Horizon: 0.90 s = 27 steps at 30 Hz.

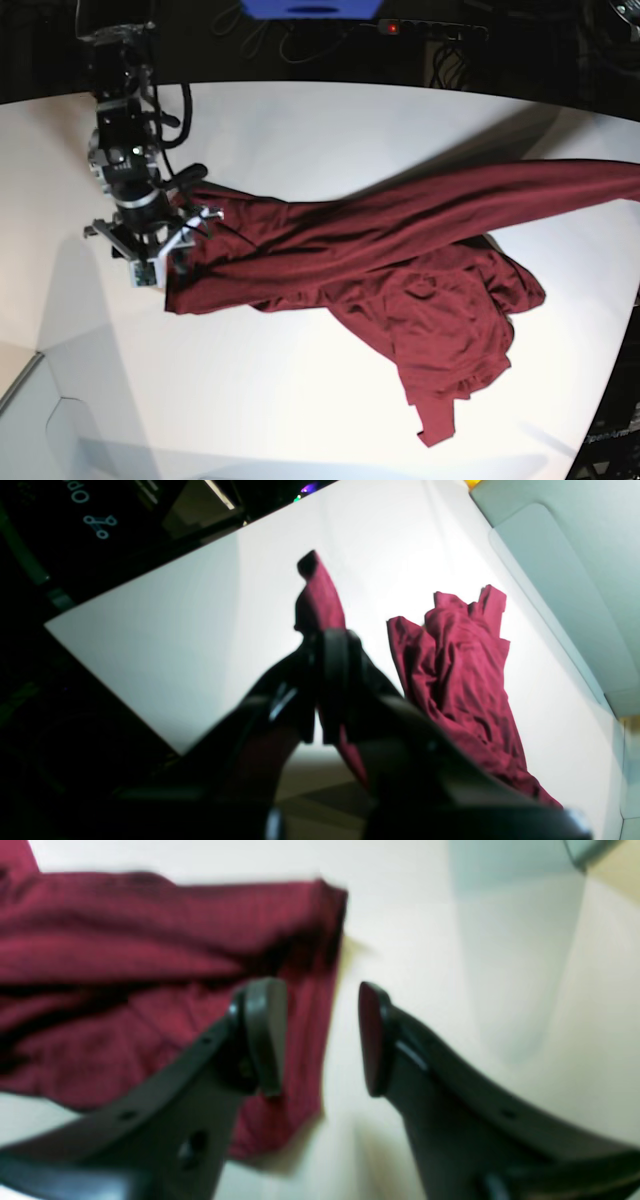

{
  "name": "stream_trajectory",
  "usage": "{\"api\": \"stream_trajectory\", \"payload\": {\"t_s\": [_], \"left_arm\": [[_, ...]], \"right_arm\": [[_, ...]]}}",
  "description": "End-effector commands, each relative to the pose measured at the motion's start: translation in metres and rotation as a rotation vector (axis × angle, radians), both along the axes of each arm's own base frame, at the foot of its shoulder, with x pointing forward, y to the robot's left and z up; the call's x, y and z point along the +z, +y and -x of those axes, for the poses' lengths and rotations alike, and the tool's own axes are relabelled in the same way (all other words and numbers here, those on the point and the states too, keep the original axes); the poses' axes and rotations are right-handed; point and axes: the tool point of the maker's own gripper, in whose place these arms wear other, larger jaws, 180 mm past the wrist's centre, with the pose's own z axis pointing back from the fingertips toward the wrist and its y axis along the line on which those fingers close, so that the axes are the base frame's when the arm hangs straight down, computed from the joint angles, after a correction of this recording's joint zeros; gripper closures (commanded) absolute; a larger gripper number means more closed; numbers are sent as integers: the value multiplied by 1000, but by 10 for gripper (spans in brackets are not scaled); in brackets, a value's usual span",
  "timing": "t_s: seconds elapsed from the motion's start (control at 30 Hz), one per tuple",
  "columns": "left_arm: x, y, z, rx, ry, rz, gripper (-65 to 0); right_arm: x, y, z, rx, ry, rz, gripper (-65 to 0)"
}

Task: Layout the t-shirt on the table in an organized manner, then fold the t-shirt properly
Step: 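Regrasp the shirt fabric with the right gripper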

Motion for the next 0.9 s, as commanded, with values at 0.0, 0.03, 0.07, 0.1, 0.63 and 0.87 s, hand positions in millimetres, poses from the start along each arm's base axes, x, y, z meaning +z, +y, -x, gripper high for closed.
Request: {"api": "stream_trajectory", "payload": {"t_s": [0.0,0.03,0.07,0.1,0.63,0.87], "left_arm": [[14,3,-3,1,-42,-13,-2],[14,3,-3,1,-42,-13,-2],[14,3,-3,0,-43,-14,-2],[14,3,-3,0,-43,-14,-2],[10,2,-1,11,-43,0,-2],[5,-2,-1,17,-48,21,-2]], "right_arm": [[15,7,-14,22,-58,-1,-306],[16,12,-21,38,-61,2,-333],[14,15,-27,55,-56,13,-361],[8,20,-33,76,-38,25,-394],[-20,61,-92,265,47,196,-444],[-39,61,-98,339,123,223,-444]]}}
